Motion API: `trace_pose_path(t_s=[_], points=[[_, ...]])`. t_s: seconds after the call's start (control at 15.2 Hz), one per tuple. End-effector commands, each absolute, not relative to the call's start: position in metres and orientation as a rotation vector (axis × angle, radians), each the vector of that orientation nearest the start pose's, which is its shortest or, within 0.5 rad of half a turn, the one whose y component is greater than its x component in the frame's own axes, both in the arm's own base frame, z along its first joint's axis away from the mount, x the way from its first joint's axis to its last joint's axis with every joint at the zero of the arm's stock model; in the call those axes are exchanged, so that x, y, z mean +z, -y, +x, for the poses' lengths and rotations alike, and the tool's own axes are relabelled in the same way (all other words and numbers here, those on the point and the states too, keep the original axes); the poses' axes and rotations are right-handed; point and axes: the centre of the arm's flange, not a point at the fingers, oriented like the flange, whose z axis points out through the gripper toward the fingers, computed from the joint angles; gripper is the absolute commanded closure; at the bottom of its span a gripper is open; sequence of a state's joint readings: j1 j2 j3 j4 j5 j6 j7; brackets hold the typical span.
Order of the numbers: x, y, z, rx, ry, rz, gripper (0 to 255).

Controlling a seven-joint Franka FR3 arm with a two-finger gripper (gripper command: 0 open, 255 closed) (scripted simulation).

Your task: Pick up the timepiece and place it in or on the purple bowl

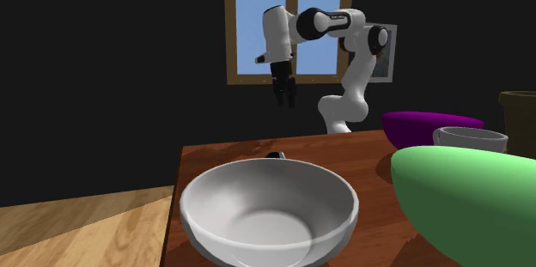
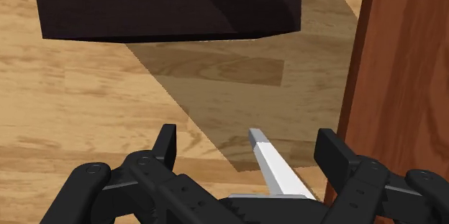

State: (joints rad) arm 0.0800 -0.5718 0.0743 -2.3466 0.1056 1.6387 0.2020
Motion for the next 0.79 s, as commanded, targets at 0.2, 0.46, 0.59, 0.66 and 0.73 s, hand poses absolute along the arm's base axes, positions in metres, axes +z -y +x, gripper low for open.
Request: trace_pose_path(t_s=[0.2,0.46,0.59,0.66,0.73], points=[[0.52,-0.119,0.392,0.208,-0.159,-3.051,0],[0.515,-0.157,0.421,0.194,-0.189,-3.02,0],[0.513,-0.175,0.436,0.187,-0.204,-3.005,0],[0.512,-0.185,0.444,0.184,-0.212,-2.997,0],[0.511,-0.194,0.451,0.181,-0.219,-2.989,0]])
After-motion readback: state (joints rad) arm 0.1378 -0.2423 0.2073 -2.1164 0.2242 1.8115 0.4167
